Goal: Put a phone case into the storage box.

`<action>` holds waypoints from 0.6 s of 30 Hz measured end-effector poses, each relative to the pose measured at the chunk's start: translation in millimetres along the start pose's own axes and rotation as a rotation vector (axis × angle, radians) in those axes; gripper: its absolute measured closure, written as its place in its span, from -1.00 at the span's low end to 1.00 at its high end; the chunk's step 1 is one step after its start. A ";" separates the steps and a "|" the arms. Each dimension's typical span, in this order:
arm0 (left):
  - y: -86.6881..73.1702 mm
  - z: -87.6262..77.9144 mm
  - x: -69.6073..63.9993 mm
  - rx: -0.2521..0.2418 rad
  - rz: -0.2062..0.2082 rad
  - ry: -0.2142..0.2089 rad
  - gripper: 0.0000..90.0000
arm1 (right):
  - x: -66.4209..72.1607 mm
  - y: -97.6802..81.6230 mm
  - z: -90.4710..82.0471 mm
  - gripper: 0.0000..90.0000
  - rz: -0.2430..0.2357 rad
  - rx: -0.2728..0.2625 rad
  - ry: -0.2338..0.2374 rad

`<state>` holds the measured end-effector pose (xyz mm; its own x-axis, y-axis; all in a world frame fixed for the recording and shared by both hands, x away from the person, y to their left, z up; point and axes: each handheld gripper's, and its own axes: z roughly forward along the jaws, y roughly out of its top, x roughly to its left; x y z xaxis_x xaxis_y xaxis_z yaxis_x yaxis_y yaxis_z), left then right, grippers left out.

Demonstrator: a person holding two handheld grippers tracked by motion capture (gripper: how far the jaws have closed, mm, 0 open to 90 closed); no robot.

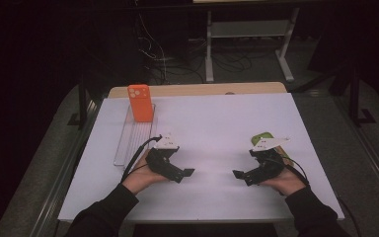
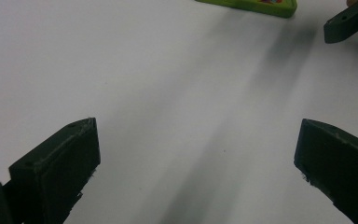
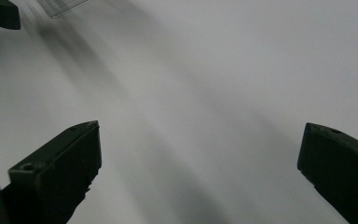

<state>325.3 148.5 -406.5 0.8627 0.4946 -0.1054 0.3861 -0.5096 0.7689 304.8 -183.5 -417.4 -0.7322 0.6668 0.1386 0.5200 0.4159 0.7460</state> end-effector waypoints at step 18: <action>0.2 -0.5 0.1 0.003 -0.011 -0.001 -1.00 | -19.7 31.4 -11.7 -1.00 0.021 0.041 -0.090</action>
<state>325.3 148.7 -406.1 0.8586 0.4995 -0.1149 0.3970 -0.5061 0.7657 330.4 -190.8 -389.0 -0.6795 0.7277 0.0934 0.5536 0.4250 0.7162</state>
